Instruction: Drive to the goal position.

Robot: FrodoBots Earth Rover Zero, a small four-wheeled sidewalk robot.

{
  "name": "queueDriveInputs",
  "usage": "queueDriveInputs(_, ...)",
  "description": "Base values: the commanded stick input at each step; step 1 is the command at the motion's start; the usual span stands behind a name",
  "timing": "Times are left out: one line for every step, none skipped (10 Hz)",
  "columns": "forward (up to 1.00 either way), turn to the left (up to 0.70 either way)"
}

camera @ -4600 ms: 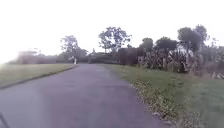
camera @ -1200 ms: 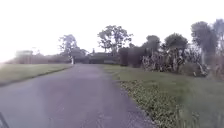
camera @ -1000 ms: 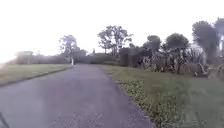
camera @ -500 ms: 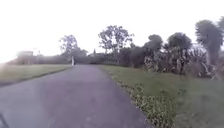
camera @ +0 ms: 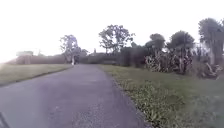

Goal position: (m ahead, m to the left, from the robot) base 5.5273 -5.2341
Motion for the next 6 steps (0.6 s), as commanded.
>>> queueDriveInputs(0.7,0.0)
queueDriveInputs(0.7,0.0)
queueDriveInputs(0.7,0.0)
queueDriveInputs(0.7,0.0)
queueDriveInputs(0.7,0.0)
queueDriveInputs(0.7,0.0)
